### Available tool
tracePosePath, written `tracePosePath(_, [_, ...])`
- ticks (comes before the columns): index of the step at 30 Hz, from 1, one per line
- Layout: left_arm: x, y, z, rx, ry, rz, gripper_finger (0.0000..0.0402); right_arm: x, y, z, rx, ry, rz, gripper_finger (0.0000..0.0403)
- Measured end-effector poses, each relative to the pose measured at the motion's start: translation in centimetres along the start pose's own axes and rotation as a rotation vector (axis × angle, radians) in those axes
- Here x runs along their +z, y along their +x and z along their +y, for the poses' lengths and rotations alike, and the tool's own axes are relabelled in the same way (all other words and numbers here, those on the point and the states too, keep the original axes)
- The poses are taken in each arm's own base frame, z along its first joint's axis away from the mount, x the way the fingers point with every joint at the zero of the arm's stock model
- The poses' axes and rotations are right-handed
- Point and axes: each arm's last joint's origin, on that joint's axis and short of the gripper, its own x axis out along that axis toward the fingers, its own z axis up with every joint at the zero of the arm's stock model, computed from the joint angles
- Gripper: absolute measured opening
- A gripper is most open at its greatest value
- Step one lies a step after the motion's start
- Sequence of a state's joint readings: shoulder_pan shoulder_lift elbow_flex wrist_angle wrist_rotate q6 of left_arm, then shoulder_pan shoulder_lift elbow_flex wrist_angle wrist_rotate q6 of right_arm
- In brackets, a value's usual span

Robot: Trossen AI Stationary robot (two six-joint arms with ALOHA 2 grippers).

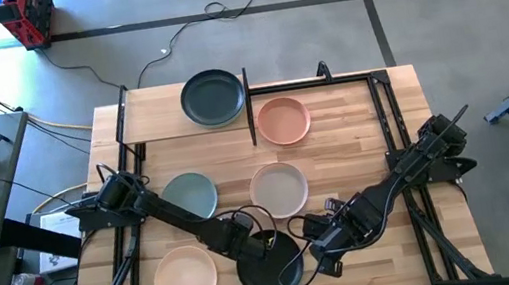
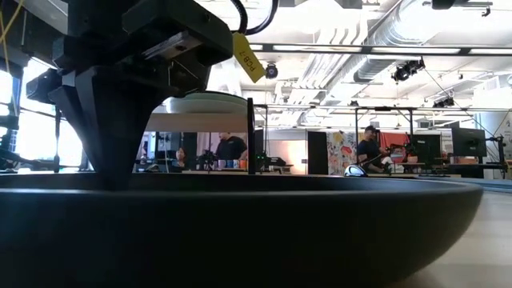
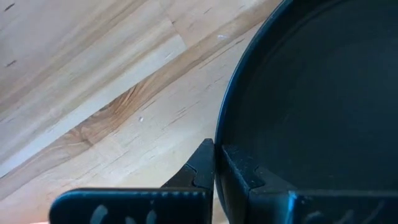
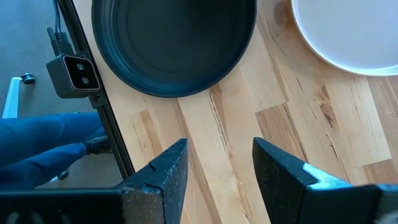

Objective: Place and stack plates onto a shelf
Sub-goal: Stack the black plate on top of the dark blue plate on the shelf

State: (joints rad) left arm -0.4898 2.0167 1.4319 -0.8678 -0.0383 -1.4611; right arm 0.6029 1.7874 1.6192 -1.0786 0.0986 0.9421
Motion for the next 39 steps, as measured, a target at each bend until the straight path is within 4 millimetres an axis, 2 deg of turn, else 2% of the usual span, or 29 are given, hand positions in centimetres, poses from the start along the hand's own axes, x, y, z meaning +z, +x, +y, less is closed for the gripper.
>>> tracePosePath(10, [-0.1, -2.2, 0.3, -0.045, 0.028, -0.003, 0.0001, 0.0, 0.0, 0.0, 0.000, -0.006, 0.000, 0.0158])
tracePosePath(21, [-0.2, -6.3, 1.8, -0.072, 0.048, -0.014, 0.0000, 0.3, 0.0, -0.2, -0.040, -0.052, -0.052, 0.0158])
tracePosePath(31, [0.4, -10.5, 3.9, -0.096, 0.019, -0.167, 0.0000, 2.5, 0.2, -1.9, -0.091, 0.025, -0.118, 0.0158])
tracePosePath(39, [1.5, -12.0, 4.7, -0.123, -0.018, -0.268, 0.0000, 4.6, 0.3, -3.3, -0.098, 0.072, -0.163, 0.0158])
